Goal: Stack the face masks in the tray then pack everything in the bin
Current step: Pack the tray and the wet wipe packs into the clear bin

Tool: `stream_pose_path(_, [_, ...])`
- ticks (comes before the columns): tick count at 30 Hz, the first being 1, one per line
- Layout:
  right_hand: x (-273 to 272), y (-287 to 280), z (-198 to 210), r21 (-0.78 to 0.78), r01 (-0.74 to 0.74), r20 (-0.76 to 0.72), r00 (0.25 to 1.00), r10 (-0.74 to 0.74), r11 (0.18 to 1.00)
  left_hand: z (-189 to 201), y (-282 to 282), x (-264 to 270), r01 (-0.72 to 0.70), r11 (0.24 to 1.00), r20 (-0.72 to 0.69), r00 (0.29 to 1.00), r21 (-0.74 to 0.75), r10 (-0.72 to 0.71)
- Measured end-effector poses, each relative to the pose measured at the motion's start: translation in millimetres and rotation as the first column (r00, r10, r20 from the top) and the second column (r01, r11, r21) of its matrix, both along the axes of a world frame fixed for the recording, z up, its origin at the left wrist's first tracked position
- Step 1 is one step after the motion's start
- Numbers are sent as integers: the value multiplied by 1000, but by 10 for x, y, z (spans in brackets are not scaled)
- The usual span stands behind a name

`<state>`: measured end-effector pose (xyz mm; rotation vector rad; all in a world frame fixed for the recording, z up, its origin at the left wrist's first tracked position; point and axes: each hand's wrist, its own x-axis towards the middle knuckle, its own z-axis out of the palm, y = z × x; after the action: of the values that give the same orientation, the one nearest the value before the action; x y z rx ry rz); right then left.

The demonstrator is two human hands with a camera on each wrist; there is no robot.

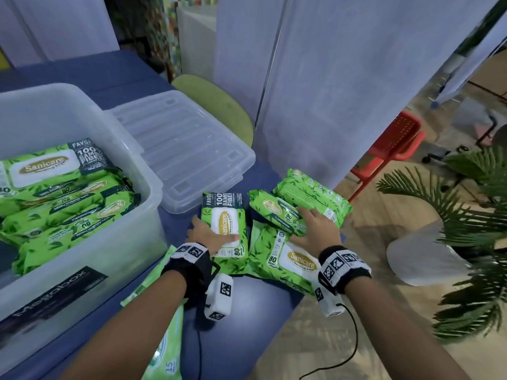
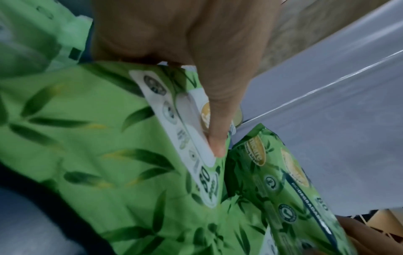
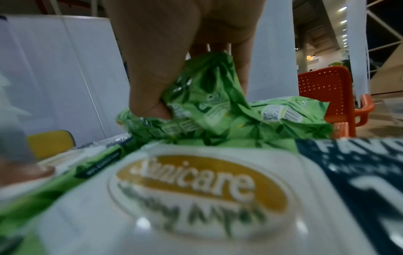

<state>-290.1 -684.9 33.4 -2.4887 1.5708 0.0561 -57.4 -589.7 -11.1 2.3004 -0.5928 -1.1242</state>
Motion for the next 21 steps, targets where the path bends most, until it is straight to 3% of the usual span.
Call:
stream_pose_path(3, [50,-7,81,-3,-4,76,997,4,1000,-50,1,67,-17,999,-52,999,30,18])
stream_pose_path(7, [135,-18,244,-43,-63,103,992,67,997,-492,-17,184,-11,999,9,1000,46,11])
stream_pose_path(12, [177,70,485,-70,-99,135,985,107,993,170,203,12,2,999,129,992,42,-8])
stream_pose_path(15, [173,153,699,-112,-68,219,971,91,991,253,246,6,15,999,110,994,-40,-11])
stream_pose_path(19, [158,277,998,-158,13,322,946,39,987,357,322,86,134,990,129,983,-38,-128])
stream_pose_path(21, [158,337,1133,-181,34,401,915,42,983,442,387,106,134,987,73,989,-89,-128])
